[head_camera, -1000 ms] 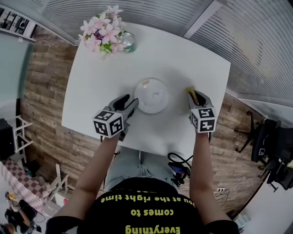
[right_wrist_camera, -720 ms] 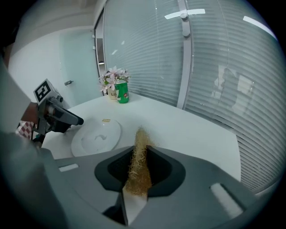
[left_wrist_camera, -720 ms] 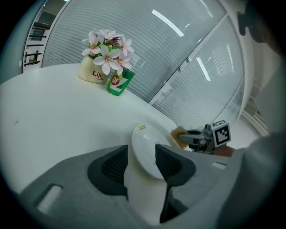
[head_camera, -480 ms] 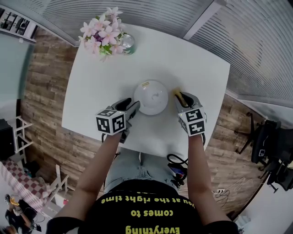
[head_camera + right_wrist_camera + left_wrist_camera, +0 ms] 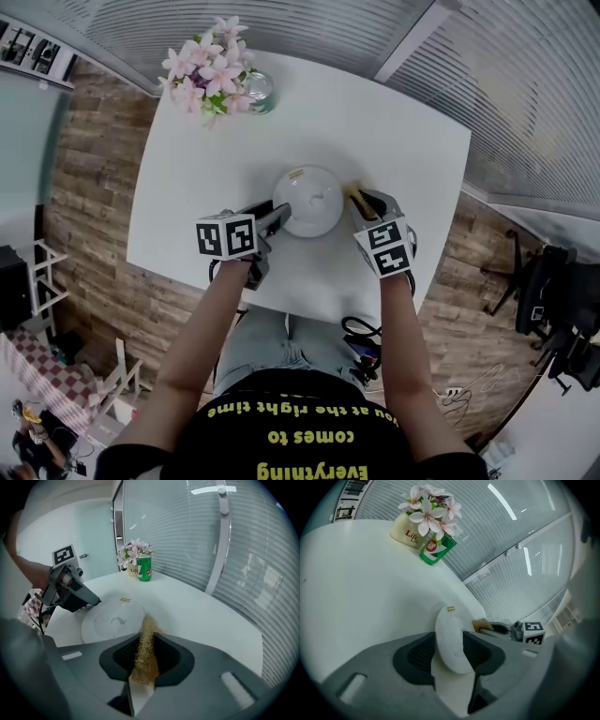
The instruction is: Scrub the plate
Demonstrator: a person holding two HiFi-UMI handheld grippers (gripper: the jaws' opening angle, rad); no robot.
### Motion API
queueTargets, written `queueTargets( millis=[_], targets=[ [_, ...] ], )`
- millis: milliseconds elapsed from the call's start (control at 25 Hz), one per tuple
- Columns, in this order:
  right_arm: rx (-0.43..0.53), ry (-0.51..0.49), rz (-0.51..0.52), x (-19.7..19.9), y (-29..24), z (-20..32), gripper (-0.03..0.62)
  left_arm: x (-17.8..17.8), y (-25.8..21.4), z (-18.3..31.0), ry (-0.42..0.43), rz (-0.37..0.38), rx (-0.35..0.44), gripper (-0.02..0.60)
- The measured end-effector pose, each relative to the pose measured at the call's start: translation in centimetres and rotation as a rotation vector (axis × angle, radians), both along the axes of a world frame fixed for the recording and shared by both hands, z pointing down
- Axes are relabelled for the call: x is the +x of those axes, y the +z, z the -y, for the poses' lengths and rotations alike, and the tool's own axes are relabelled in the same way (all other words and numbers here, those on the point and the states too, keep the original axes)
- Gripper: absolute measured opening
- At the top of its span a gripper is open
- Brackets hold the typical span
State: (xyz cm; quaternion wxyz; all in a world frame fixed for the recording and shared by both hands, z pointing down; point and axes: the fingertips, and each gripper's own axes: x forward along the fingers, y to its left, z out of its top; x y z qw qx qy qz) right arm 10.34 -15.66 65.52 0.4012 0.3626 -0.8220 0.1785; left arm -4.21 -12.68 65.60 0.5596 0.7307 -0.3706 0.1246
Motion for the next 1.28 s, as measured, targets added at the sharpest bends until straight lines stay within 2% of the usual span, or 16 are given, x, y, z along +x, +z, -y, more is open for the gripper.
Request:
queueTargets(
  millis=[360, 480, 560, 760, 1000, 1120, 1280],
  targets=[
    [0.018, -0.036, -0.023, -0.5, 0.3, 0.1, 0.071, 0.9, -0.1, 0.5, -0.042, -0.114, -0.042, 0.19],
    [0.02, -0.033, -0.023, -0.4, 0.3, 0.0, 0.069, 1.0, -0.4, 0.7, -0.113, -0.219, -0.074, 0.19],
    [0.022, -0.03, -0.016, -0.5, 0.3, 0.0, 0.069, 0.9, -0.6, 0.8, -0.132, -0.272, -0.084, 0.19],
    [0.018, -0.017, -0.007, -0.3, 0.5, 0.3, 0.064, 1.7, -0.9, 0.1, -0.067, -0.33, -0.105, 0.192],
    [0.011, 0.014, 0.021, -0.2, 0.7, 0.3, 0.06, 1.9, -1.1, -0.2, -0.083, -0.407, -0.118, 0.192],
    [0.01, 0.013, 0.021, -0.2, 0.7, 0.3, 0.06, 2.2, -1.4, -0.6, -0.06, -0.456, -0.13, 0.192],
    [0.008, 0.02, 0.034, -0.1, 0.8, 0.4, 0.058, 2.7, -1.9, -1.1, 0.01, -0.45, -0.086, 0.192]
  ],
)
